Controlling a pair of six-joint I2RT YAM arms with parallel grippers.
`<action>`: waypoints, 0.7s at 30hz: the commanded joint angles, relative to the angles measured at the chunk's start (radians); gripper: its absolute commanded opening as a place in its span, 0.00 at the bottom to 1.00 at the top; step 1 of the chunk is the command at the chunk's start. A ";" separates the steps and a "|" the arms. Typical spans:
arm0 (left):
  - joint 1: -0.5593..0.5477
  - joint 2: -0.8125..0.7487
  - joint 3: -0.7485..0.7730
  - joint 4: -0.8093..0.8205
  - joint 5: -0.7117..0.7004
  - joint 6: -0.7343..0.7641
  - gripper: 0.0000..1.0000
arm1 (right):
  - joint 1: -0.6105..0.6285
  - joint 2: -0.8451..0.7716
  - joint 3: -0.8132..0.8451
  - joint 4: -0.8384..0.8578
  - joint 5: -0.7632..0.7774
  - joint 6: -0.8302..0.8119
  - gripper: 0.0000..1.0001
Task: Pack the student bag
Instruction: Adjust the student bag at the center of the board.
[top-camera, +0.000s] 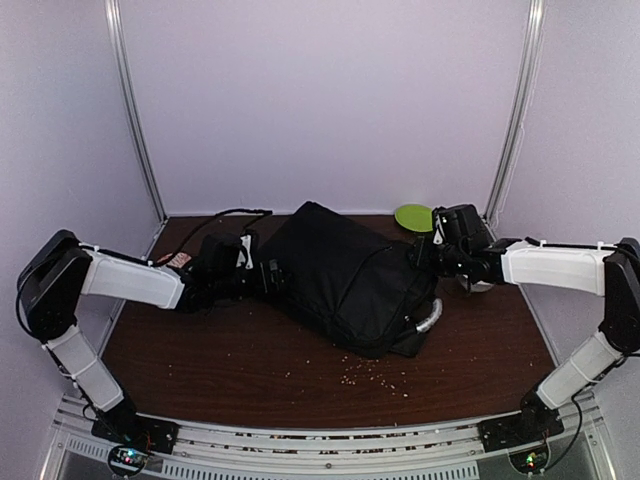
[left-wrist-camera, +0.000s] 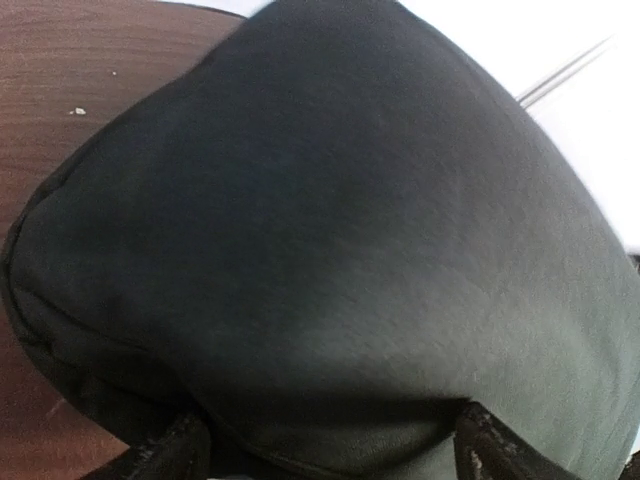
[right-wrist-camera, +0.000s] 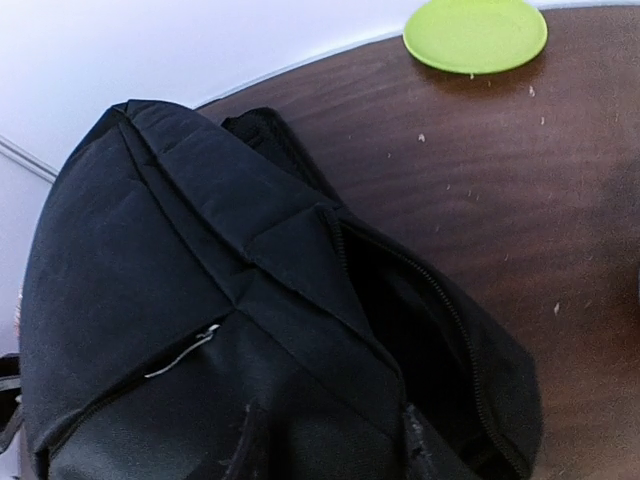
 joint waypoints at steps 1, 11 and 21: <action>0.098 0.105 0.089 0.053 0.210 -0.075 0.82 | 0.099 -0.053 -0.090 0.100 -0.090 0.103 0.35; 0.204 0.162 0.465 -0.365 0.042 0.144 0.84 | 0.337 0.111 -0.006 0.234 -0.112 0.251 0.55; 0.191 -0.171 0.301 -0.498 -0.164 0.222 0.98 | 0.342 -0.211 -0.040 -0.049 0.073 0.080 0.75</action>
